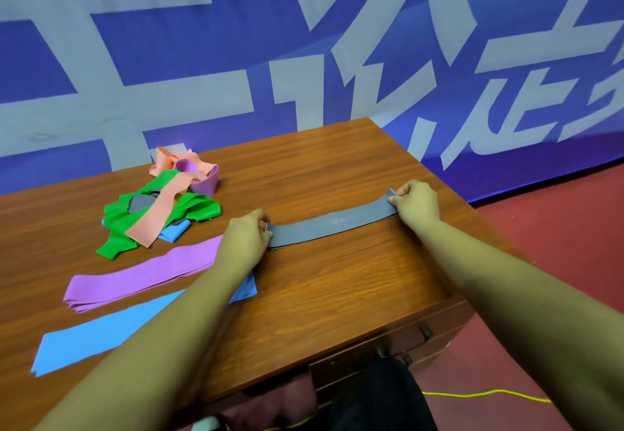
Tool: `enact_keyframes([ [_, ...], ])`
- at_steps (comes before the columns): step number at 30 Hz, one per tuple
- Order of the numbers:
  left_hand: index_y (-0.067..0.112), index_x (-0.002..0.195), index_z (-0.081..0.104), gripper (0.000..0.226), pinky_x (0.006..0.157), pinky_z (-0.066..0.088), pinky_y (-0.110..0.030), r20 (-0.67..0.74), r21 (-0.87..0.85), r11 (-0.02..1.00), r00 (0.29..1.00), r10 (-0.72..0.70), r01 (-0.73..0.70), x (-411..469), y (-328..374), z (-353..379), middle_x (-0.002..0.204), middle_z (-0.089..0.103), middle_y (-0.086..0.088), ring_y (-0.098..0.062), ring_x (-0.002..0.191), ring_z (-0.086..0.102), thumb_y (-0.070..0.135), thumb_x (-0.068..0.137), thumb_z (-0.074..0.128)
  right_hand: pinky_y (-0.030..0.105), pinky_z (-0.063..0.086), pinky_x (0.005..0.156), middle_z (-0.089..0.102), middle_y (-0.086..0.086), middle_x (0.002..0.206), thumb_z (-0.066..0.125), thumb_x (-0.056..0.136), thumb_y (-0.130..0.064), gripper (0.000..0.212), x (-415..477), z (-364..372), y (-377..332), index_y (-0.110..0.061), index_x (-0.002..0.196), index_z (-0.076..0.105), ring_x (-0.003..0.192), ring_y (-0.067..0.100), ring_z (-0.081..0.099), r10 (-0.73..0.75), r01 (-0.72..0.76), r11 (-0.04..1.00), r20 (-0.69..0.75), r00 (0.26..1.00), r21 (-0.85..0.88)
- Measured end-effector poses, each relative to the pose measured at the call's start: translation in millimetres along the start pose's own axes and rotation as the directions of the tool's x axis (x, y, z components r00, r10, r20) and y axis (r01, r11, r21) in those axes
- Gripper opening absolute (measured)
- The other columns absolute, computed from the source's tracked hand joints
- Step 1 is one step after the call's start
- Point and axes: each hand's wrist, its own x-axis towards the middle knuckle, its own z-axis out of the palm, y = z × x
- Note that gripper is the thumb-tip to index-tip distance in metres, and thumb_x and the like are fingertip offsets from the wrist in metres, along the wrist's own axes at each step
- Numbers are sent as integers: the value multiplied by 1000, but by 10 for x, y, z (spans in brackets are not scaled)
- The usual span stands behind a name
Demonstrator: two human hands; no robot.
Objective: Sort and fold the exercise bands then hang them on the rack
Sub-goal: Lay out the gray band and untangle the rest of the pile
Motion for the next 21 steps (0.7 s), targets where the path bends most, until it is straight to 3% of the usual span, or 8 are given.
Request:
enact_keyframes([
  [4,13,115,64,28,80,50,-36,-30,5,1000,1000,-2,2,31,-46,79,97,71,-12,-32,95,63,15,87,66,30,42,69,65,4,86,69,87,-24,12,4,41,48,-14,84,63,84,23,58,-18,18,1000,-63,998,12],
  [8,11,112,65,28,85,50,-40,16,124,992,999,29,-31,69,-67,158,104,68,-15,-34,102,61,18,86,67,30,41,69,65,4,87,67,89,-25,10,9,70,92,-16,85,63,87,26,60,-44,42,999,-72,996,-33],
  [12,8,112,63,26,86,51,-43,50,217,974,998,48,-58,38,-45,193,110,59,-17,-37,103,59,20,89,60,39,49,79,57,11,115,63,92,-25,18,-62,116,90,-14,106,61,97,33,60,-69,55,982,-68,995,-181],
  [16,10,115,64,29,86,49,-37,-3,76,990,992,123,-122,56,-55,118,108,50,-12,-32,95,61,14,86,64,44,48,89,47,16,122,59,91,-21,28,-167,129,-50,-5,114,59,108,36,53,-184,131,944,-152,971,-302],
  [18,11,105,67,20,83,43,-31,-71,-20,985,983,171,-172,100,-56,-17,99,51,-7,-26,87,58,13,85,67,45,46,95,51,17,121,55,90,-23,32,-215,163,-194,-4,115,62,112,36,50,-274,228,923,-113,955,-311],
  [21,12,93,66,9,75,37,-29,-128,-10,985,977,172,-175,187,-188,-280,92,52,-5,-20,81,51,13,84,66,44,45,96,56,16,118,53,90,-28,35,-324,306,-527,-6,115,64,111,36,53,-357,346,900,7,934,-267],
])
